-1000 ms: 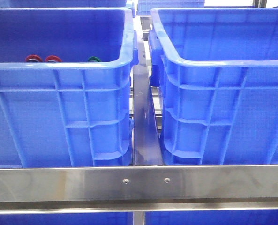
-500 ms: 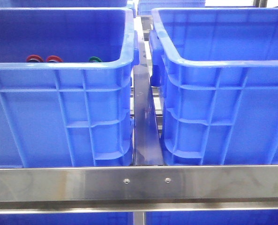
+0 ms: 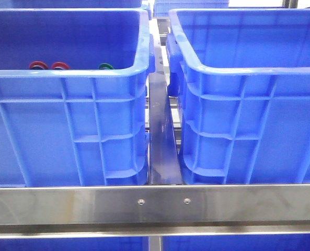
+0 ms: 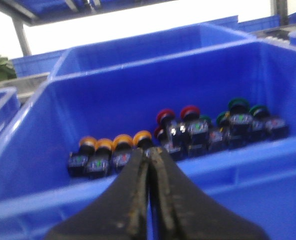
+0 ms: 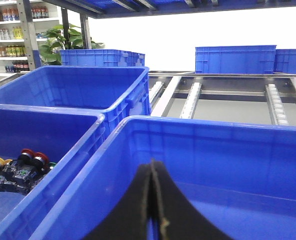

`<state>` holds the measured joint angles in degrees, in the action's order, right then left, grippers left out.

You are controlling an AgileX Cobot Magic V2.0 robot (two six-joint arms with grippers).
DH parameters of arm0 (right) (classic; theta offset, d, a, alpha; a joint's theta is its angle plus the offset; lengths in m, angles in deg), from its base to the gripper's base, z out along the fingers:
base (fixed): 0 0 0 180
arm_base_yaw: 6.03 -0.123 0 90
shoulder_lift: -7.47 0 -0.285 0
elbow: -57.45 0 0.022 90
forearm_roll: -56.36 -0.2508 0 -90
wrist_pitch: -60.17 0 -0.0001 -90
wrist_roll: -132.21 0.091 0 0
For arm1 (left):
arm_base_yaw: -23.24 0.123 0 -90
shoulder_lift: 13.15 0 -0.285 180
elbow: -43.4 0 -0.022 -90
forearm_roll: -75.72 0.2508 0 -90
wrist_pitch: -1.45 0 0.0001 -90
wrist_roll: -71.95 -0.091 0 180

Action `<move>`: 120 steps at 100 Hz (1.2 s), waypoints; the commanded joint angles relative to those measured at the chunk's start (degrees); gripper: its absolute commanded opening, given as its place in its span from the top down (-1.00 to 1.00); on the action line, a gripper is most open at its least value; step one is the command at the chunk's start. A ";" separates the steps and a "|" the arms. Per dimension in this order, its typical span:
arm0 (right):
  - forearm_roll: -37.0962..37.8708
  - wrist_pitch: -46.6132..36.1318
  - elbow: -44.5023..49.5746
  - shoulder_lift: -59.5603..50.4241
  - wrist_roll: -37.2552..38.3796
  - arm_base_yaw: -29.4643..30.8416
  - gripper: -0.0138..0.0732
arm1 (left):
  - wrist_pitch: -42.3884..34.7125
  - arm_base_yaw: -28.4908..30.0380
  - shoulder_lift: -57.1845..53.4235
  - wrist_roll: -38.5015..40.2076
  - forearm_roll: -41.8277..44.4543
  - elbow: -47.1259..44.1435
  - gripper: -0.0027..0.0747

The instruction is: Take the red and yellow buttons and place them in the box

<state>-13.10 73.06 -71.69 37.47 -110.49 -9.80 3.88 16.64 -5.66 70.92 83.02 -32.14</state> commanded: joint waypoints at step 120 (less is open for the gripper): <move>-0.97 -1.84 -1.58 0.31 -0.62 0.44 0.84 | -5.39 2.99 -1.77 2.06 2.09 -2.03 0.98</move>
<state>-13.10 73.06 -71.69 37.47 -110.49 -9.80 3.41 19.49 -5.65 72.47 85.03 -33.89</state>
